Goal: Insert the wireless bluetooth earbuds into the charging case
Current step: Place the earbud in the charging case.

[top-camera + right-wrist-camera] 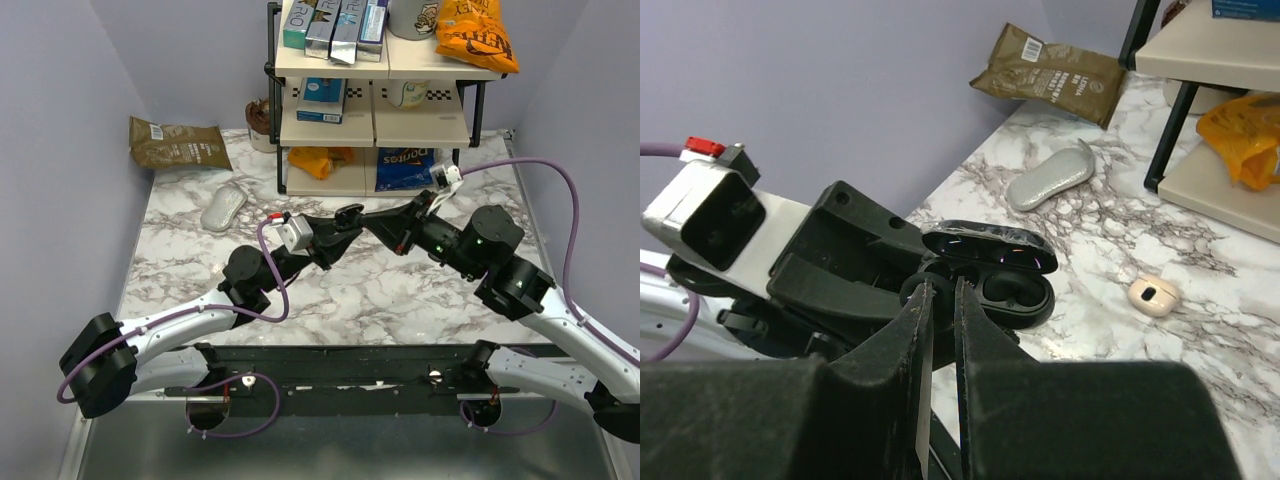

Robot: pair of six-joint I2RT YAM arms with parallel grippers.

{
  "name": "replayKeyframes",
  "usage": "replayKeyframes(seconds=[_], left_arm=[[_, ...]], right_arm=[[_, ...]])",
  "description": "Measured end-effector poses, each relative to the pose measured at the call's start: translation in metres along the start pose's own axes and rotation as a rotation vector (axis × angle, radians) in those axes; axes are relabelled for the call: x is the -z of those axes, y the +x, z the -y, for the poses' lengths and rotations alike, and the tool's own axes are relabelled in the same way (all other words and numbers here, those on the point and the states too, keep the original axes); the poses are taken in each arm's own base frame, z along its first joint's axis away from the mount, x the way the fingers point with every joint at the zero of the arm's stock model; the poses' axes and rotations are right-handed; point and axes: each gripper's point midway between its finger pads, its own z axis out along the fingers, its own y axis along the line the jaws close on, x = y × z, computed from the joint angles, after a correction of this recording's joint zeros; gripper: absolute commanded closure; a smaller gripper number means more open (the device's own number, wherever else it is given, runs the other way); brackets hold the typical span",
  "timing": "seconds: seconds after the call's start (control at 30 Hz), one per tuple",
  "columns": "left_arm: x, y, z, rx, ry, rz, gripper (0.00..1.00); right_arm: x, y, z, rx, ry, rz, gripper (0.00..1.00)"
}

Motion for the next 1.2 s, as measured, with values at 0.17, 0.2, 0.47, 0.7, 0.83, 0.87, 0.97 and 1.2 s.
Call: replayKeyframes(seconds=[0.17,0.2,0.47,0.7,0.83,0.87,0.97,1.2], left_arm=[[0.000,-0.001,0.002,-0.006,0.005,0.003,1.00],[0.000,-0.002,0.002,-0.007,0.006,0.004,1.00],[0.000,-0.002,0.004,-0.021,0.005,0.005,1.00],[0.000,-0.002,0.006,-0.027,0.010,0.005,1.00],[-0.001,-0.002,0.008,-0.028,0.013,0.005,1.00],[-0.001,-0.002,0.008,-0.029,0.014,0.005,1.00],[-0.001,-0.001,0.009,-0.029,0.018,0.005,1.00],[-0.001,-0.001,0.010,-0.028,0.017,0.005,1.00]], right_arm=[[-0.008,0.010,0.002,0.003,0.010,-0.030,0.99],[-0.009,0.012,0.003,0.003,0.012,-0.034,0.99],[-0.012,0.011,0.001,0.011,0.006,-0.028,0.99],[-0.016,0.010,0.001,0.013,0.013,-0.015,0.99],[-0.019,0.009,0.001,0.013,0.013,-0.007,0.99],[-0.019,0.009,0.001,0.013,0.014,-0.006,0.99],[-0.020,0.009,0.001,0.012,0.016,-0.005,0.99],[-0.019,0.009,-0.001,0.027,0.006,-0.006,0.99]])
